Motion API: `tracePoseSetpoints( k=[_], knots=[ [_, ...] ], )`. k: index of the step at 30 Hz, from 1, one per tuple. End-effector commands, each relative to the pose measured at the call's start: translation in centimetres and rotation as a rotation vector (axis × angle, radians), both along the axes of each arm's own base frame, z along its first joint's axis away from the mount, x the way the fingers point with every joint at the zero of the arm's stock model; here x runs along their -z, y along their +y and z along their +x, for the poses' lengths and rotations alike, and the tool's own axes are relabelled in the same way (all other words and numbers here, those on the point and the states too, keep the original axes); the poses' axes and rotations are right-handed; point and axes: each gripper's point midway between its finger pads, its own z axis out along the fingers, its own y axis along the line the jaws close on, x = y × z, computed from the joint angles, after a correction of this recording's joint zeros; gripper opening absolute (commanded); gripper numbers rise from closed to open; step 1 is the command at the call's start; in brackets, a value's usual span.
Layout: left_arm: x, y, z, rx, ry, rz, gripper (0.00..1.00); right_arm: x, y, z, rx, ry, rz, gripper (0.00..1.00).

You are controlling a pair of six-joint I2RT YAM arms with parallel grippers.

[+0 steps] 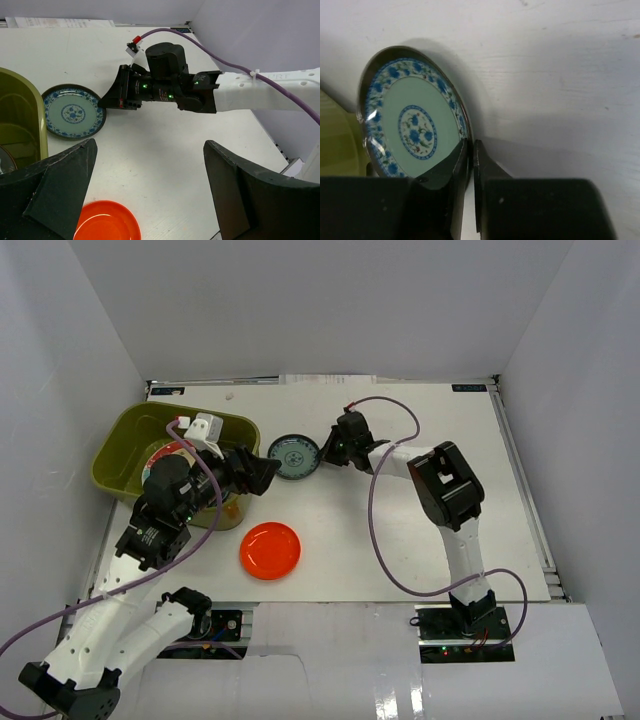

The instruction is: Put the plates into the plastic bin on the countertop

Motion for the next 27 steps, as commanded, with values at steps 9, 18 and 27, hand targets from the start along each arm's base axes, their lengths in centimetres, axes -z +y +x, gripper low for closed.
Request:
tracePoseSetpoints(
  k=[9,18,27],
  knots=[
    [-3.5,-0.1,0.0,0.008,-0.075,-0.017,0.98,-13.3,-5.7,-0.1,0.157,-0.306,0.104,0.08],
    [-12.2,0.0,-1.2,0.022,-0.268,-0.179,0.98,-25.3,-1.5,-3.8,0.011,-0.527,0.220,0.08],
    [-16.7,3.4,-3.3,-0.094,-0.383,-0.293,0.98,-26.9,14.1,-5.6,-0.217,-0.548,0.255,0.08]
  ],
)
